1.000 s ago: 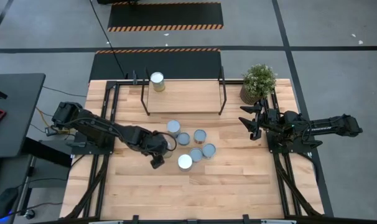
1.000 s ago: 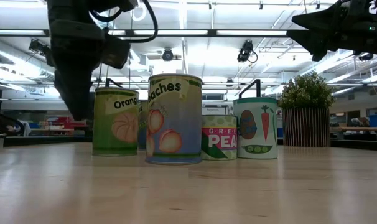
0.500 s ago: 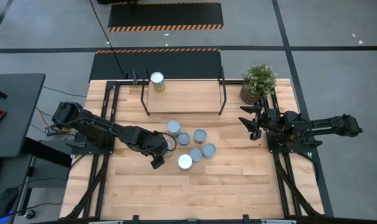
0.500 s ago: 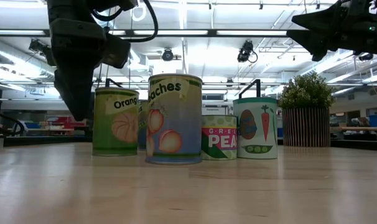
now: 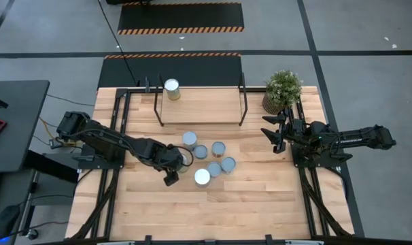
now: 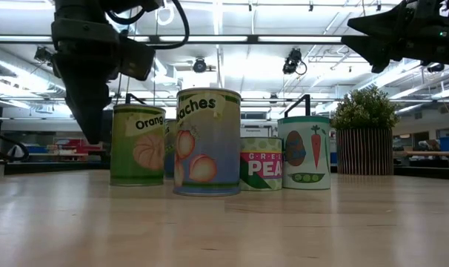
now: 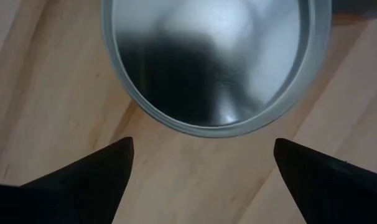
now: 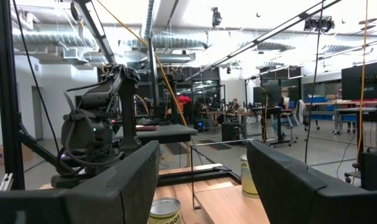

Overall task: Pick and place cans onto a shelf
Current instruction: Put the canned oranges on the shelf

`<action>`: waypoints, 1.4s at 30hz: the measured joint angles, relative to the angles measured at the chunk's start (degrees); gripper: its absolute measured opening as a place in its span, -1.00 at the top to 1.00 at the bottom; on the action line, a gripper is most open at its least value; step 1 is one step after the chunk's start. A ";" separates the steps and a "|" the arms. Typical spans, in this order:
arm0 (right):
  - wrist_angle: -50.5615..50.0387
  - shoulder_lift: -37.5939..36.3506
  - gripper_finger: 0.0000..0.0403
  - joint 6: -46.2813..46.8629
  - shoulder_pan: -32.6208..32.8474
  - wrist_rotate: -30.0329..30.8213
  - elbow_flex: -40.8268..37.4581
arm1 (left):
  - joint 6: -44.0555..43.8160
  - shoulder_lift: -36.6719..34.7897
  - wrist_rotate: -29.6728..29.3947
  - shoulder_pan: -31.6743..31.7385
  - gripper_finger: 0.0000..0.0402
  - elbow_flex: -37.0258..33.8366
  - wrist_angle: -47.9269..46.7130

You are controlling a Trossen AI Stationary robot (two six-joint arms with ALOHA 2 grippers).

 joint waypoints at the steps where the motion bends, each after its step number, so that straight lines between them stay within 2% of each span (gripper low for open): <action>1: 0.00 0.00 -0.24 0.00 -0.01 0.00 0.00 | 0.03 0.00 -0.28 -0.01 -0.95 0.00 0.00; 9: 0.00 0.00 -0.24 0.00 -0.01 0.00 0.00 | -0.07 0.39 -3.33 0.03 -0.95 -0.04 3.80; 14: -0.02 0.00 -0.24 0.00 -0.01 0.00 0.00 | 0.02 0.39 -8.15 0.28 -0.95 -0.04 4.27; 20: -0.01 0.00 -0.24 0.00 -0.01 0.00 0.00 | 1.94 0.39 -11.19 0.27 -0.95 -0.04 6.19; 42: 3.15 -0.02 -0.24 2.03 0.00 -0.02 -0.02 | 3.23 0.39 -14.43 0.31 -0.95 -0.04 10.40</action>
